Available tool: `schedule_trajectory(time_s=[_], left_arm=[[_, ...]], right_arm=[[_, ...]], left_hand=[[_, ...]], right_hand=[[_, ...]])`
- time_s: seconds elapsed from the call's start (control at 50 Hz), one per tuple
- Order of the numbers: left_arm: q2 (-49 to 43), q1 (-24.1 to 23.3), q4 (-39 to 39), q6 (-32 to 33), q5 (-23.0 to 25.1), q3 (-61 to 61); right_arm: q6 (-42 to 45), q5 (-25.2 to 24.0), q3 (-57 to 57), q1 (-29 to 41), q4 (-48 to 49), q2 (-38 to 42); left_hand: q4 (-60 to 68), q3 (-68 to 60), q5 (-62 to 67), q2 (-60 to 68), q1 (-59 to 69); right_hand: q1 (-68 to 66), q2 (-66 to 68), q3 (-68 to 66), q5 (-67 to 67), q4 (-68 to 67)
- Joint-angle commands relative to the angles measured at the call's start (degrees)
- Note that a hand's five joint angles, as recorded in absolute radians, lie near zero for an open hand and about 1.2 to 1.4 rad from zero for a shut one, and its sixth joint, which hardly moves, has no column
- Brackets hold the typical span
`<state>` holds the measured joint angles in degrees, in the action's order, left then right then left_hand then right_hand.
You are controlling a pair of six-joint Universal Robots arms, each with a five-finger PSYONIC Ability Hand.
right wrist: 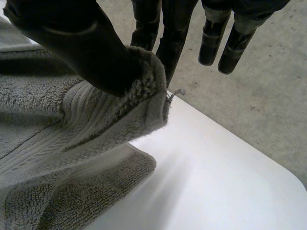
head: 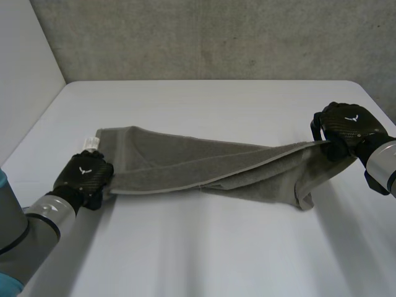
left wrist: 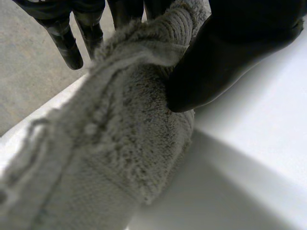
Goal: Fold the towel.
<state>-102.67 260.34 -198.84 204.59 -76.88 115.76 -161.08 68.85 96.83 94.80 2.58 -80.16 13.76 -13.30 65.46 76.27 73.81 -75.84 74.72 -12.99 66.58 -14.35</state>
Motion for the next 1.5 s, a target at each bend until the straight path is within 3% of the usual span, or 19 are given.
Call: schedule_trajectory(time_s=[0.02,0.14,0.28,0.38,0.46,0.54,0.56,0.62,0.64,0.7,0.8,0.94,1.14,1.4,1.5], left_arm=[[8.07,3.41,1.52,-0.07,0.77,-0.80],[15.03,5.01,5.91,-0.33,6.03,-4.57],[13.55,4.65,10.76,-0.42,10.18,-11.61],[0.45,4.48,11.55,-0.16,9.12,-20.23],[-11.55,2.38,13.30,0.10,5.53,-33.01],[-20.62,0.35,14.27,-0.16,2.80,-49.79],[-20.64,0.35,14.27,-0.16,2.79,-49.84],[-21.61,-0.27,13.92,-0.51,1.56,-60.92],[-21.26,-1.05,13.14,-0.86,1.21,-66.31],[-17.68,-2.55,9.90,-5.23,0.86,-75.03],[-12.56,-2.12,3.31,-13.50,1.82,-73.67],[-12.73,-1.68,-1.11,-13.78,4.90,-64.17],[-15.62,0.61,-9.36,-5.18,9.56,-41.52],[-23.71,0.43,-12.71,3.87,9.65,-28.67],[-23.10,0.43,-12.10,7.13,9.65,-27.26]], right_arm=[[5.06,-0.64,-0.67,-0.76,-7.38,-2.62],[11.58,-1.87,-3.65,-0.50,-17.68,-6.22],[11.58,-4.16,-8.15,-0.41,-18.75,-7.11],[12.55,-4.07,-13.33,0.30,-18.31,3.00],[14.65,-1.89,-24.36,4.06,-17.79,12.10],[14.66,2.77,-38.69,7.23,-10.79,20.12],[14.66,2.78,-38.73,7.24,-10.75,20.13],[12.74,5.32,-51.35,8.38,4.22,20.31],[12.73,5.33,-51.39,8.38,4.28,20.31],[7.66,6.73,-56.64,8.56,12.68,18.21],[-0.81,6.21,-57.10,8.56,14.47,16.09],[-1.43,2.62,-41.84,7.95,14.30,12.50],[-0.19,-1.96,-24.23,7.59,14.65,11.35],[6.48,-4.07,-2.35,7.07,20.80,16.09],[7.19,-3.55,-2.43,5.75,19.66,14.78]], left_hand=[[-3.76,3.30,4.54,3.73,6.19],[-3.76,3.30,4.54,3.73,6.19],[-3.76,3.30,4.54,3.73,6.19],[-3.76,3.30,4.54,3.73,6.19],[-3.76,3.30,4.54,3.73,6.19],[-3.76,3.30,4.54,3.73,6.19],[-3.76,3.30,4.54,3.73,6.19],[-3.76,3.30,4.54,3.73,6.19],[-3.76,3.30,4.54,3.73,6.19],[-3.76,3.30,4.54,3.73,6.19],[-3.76,3.30,4.54,3.73,6.19],[-3.76,3.30,4.54,3.73,6.19],[-3.76,3.30,4.54,3.73,6.19],[-3.76,3.30,4.54,3.73,6.19],[-3.76,3.30,-9.87,-10.67,-8.21]], right_hand=[[-4.16,5.28,2.99,3.42,4.35],[-4.16,5.28,2.99,3.42,4.35],[-4.16,5.28,2.99,3.42,4.35],[-4.16,5.28,2.99,3.42,4.35],[-4.16,5.28,2.99,3.42,4.35],[-4.16,5.28,2.99,3.42,4.35],[-4.16,5.28,2.99,3.42,4.35],[-4.16,5.28,2.99,3.42,4.35],[-4.16,5.28,2.99,3.42,4.35],[-4.16,5.28,2.99,3.42,4.35],[-4.16,5.28,2.99,3.42,4.35],[-4.16,5.28,2.99,3.42,4.35],[-4.16,5.28,2.99,3.42,4.35],[-4.16,5.28,2.99,3.42,4.35],[-4.16,5.28,2.99,3.42,4.35]])
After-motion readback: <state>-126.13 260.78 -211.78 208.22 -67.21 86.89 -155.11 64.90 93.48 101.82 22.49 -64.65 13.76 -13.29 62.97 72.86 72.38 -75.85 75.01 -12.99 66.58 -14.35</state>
